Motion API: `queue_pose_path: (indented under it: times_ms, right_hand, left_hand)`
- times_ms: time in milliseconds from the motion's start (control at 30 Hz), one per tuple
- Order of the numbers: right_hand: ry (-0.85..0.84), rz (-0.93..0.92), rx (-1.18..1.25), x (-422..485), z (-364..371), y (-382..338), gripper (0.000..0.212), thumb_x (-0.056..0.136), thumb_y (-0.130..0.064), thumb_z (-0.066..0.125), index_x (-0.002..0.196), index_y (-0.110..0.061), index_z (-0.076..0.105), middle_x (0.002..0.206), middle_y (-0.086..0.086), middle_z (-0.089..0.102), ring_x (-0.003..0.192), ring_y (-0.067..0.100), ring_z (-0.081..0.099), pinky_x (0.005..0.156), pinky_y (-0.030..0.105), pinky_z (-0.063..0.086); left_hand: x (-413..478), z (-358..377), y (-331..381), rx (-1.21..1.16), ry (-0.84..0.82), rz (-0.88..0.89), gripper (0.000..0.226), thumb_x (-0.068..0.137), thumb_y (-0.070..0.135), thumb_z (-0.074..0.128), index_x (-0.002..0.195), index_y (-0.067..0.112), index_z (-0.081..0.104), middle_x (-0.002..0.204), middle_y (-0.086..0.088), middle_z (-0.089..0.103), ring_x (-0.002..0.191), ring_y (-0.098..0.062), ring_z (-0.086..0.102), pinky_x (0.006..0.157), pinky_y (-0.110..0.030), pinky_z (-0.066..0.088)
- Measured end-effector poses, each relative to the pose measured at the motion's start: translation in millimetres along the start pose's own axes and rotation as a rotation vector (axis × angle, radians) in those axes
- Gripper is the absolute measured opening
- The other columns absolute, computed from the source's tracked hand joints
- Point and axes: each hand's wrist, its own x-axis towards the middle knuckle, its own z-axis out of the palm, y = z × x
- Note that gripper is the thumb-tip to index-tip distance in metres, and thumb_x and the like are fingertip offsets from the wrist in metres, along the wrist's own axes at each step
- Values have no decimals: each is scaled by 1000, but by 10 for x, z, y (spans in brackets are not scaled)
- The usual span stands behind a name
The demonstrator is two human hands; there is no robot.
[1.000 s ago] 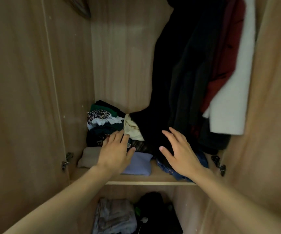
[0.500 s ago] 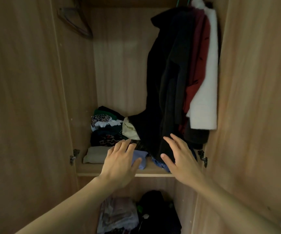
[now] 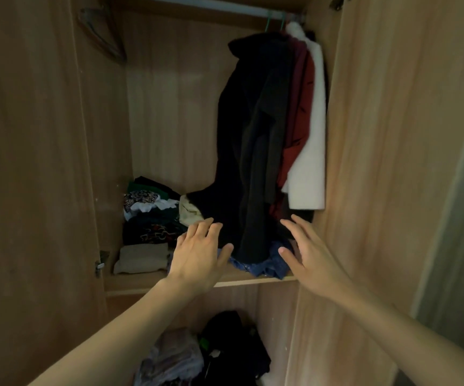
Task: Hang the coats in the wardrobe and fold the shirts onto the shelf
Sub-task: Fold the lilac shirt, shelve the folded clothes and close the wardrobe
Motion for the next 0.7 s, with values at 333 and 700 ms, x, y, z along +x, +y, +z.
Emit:
queue_pose_path:
  times_ms: [333, 700]
  right_hand:
    - [183, 37, -163, -98, -812, 428, 57, 95, -24, 59, 147, -14, 37, 152, 12, 33, 141, 26, 32, 117, 44, 28]
    - [346, 110, -399, -147, -1509, 1408, 62, 90, -26, 60, 147, -18, 38, 163, 9, 6, 151, 26, -4, 117, 61, 14]
  left_hand:
    - [119, 155, 513, -63, -20, 81, 56, 99, 51, 41, 148, 24, 34, 157, 4, 29, 145, -20, 24, 113, -44, 29]
    - [551, 468, 1447, -16, -27, 141, 56, 98, 52, 43, 147, 25, 37, 156, 4, 33, 144, -20, 27, 112, -44, 31]
